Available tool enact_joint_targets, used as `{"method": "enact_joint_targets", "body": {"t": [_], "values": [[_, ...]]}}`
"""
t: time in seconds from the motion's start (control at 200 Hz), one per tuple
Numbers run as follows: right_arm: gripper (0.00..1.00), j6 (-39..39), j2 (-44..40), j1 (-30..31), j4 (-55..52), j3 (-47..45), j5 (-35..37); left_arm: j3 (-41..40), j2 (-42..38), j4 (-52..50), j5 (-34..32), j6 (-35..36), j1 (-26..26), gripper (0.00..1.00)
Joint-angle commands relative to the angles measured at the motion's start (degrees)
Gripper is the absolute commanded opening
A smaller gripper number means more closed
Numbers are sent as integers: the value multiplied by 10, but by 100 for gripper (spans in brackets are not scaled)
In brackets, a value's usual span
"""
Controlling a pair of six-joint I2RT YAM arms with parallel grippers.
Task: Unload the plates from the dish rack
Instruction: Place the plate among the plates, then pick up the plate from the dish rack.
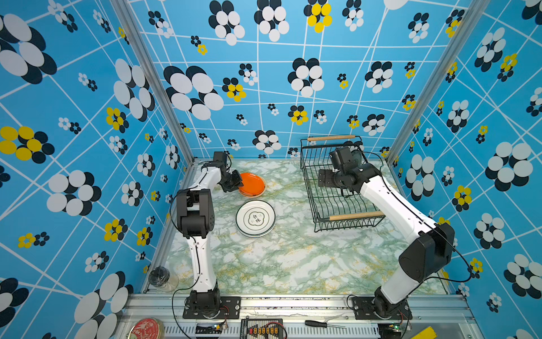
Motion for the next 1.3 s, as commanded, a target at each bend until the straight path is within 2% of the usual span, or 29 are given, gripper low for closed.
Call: {"method": "enact_joint_targets", "body": {"t": [0.0,0.12,0.185,0.245,0.275,0.65,0.785,0.895,1.22,1.26,1.285,1.295], "values": [[99,-6,-15,-5,5,-10,-7,24,15,-23,-12,15,0,29],[99,-7,-15,-5,5,-12,-9,29,15,-32,-24,21,-4,34],[99,-7,-16,-5,5,-12,-9,34,16,-39,-33,24,-6,42],[99,-7,-15,-5,5,-13,-10,41,18,-49,-46,27,-8,42],[99,-7,-14,-5,5,-13,-11,43,20,-52,-48,29,-9,47],[99,-10,-16,-8,4,-18,-11,80,40,-94,-74,44,-25,55],[99,-19,-18,-14,11,-21,-8,40,-8,-68,-86,39,-24,68],[99,-41,-18,-19,16,-21,-6,22,-51,-67,-91,48,-24,75],[99,-83,1,-63,56,-17,37,-38,-190,-58,-85,72,-23,86],[99,-85,7,-72,73,-18,39,-44,-197,-58,-83,70,-24,91],[99,-84,13,-77,81,-17,41,-48,-212,-59,-83,70,-23,99],[99,-85,16,-80,85,-16,42,-50,-217,-59,-83,68,-23,100]]}}
